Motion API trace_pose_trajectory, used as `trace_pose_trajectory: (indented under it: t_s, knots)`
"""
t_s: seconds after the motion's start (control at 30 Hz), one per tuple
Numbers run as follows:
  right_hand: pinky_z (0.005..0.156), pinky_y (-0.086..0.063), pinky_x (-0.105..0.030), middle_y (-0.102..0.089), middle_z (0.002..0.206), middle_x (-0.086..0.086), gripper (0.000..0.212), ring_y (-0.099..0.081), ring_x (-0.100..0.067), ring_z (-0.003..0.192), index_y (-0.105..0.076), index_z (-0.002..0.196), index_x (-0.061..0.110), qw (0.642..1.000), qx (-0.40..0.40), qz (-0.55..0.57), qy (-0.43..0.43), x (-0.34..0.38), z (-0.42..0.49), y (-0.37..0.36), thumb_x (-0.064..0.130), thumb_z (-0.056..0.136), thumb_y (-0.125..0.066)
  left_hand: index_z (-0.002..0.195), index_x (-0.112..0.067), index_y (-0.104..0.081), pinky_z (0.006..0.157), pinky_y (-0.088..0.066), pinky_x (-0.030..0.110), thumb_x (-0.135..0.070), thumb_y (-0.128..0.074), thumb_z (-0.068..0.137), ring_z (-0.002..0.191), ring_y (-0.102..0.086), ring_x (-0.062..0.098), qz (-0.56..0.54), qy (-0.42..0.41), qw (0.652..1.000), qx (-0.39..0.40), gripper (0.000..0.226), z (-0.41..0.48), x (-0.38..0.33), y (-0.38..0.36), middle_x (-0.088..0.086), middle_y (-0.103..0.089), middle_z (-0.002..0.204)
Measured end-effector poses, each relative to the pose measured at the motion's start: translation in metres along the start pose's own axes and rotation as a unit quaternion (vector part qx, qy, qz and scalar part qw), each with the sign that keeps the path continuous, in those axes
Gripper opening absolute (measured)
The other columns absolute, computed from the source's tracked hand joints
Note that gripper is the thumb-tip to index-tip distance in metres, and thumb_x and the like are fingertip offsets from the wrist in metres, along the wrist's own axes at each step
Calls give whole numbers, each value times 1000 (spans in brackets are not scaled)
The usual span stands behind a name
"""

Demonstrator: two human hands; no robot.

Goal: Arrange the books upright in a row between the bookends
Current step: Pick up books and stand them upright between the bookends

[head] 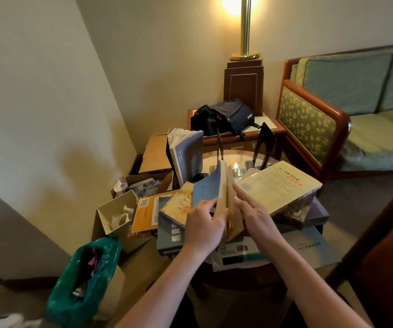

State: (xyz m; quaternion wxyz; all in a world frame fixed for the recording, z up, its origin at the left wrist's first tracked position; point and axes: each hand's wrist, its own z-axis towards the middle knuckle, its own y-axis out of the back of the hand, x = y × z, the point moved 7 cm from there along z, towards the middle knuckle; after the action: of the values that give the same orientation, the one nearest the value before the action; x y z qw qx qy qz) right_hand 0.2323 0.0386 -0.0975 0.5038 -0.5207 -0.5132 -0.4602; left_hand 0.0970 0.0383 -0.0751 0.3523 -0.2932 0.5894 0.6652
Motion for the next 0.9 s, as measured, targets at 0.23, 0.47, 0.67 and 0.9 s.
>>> trace_pose_trajectory:
  t_s: [0.23,0.47,0.67,0.9]
  knots:
    - [78,-56,-24,-60,124,4,51,-63,-10,106,-44,148,38,997,-35,-10,-70,-31,-8,5,19,102,-55,126,-25,-68,104,-46,24,-31,-62,95,118,-53,1,-36,33,998,49,32,-17,16,-36,-11,-64,127]
    - [73,-60,-27,-61,133,-11,56,-65,-24,112,-52,144,27,993,-37,45,-106,-37,-7,11,-3,97,-55,133,-32,-62,116,-33,32,-33,-54,101,135,-39,5,-7,28,997,74,33,-11,38,-25,-16,-55,141]
    - [90,-59,-47,-70,119,-10,49,-70,-29,106,-67,128,30,989,10,94,-114,-19,-12,22,-5,97,-54,142,-45,-47,115,-21,50,-56,-50,96,145,-24,19,203,-24,977,60,47,11,44,18,-13,-31,160]
    - [80,-62,-44,-75,109,-13,33,-73,-29,94,-71,121,20,988,71,107,-88,13,-14,34,4,98,-54,114,-36,-70,100,-52,45,-35,-81,79,126,-55,19,-5,40,997,71,36,44,15,90,-2,-43,154]
